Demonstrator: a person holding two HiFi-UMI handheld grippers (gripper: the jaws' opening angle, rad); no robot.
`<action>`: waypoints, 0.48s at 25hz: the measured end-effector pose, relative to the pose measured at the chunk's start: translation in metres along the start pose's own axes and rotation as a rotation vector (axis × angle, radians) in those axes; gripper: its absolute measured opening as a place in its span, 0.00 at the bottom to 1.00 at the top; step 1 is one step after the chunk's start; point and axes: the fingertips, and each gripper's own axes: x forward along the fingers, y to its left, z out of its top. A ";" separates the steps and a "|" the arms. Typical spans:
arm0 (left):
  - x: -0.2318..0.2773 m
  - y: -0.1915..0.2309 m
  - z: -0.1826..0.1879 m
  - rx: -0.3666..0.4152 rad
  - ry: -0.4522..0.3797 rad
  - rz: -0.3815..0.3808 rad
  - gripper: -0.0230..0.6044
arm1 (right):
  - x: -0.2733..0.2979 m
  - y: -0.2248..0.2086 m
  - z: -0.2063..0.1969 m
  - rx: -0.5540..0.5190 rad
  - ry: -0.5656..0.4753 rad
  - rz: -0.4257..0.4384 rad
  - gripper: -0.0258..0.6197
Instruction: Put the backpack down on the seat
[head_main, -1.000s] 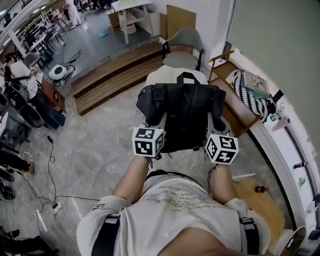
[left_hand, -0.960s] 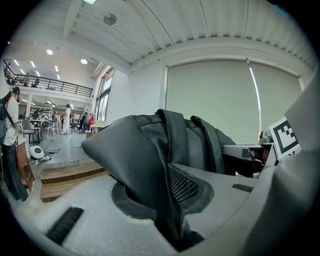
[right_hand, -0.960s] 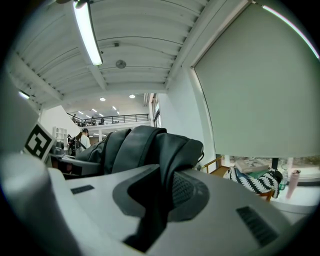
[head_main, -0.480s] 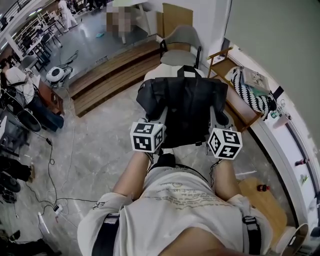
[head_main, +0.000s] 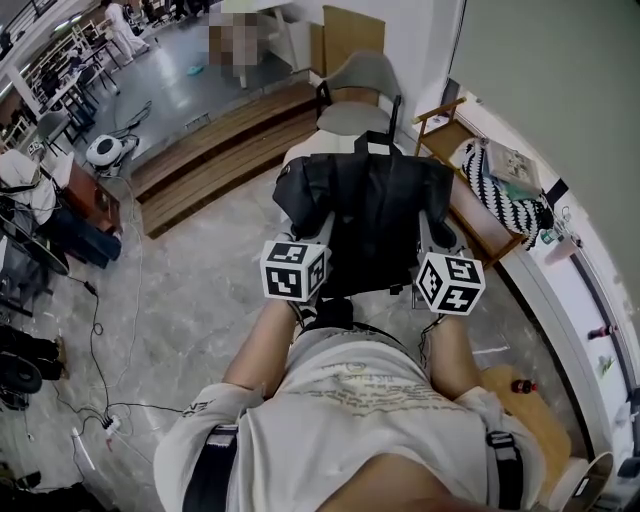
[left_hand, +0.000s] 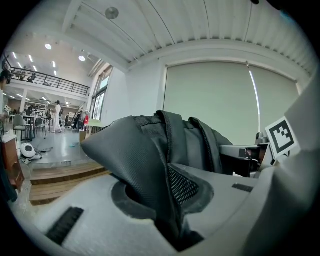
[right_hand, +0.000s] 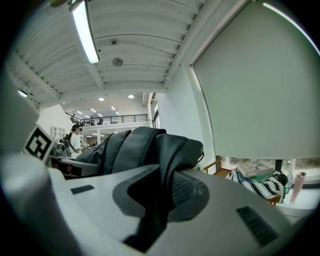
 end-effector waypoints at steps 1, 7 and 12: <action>0.007 0.004 0.001 -0.002 0.002 0.000 0.18 | 0.007 -0.002 0.000 0.001 0.003 0.001 0.12; 0.052 0.028 0.015 -0.007 0.012 -0.007 0.18 | 0.055 -0.017 0.008 0.005 0.022 -0.008 0.12; 0.084 0.052 0.027 -0.026 0.012 -0.015 0.18 | 0.099 -0.023 0.020 -0.002 0.025 -0.005 0.12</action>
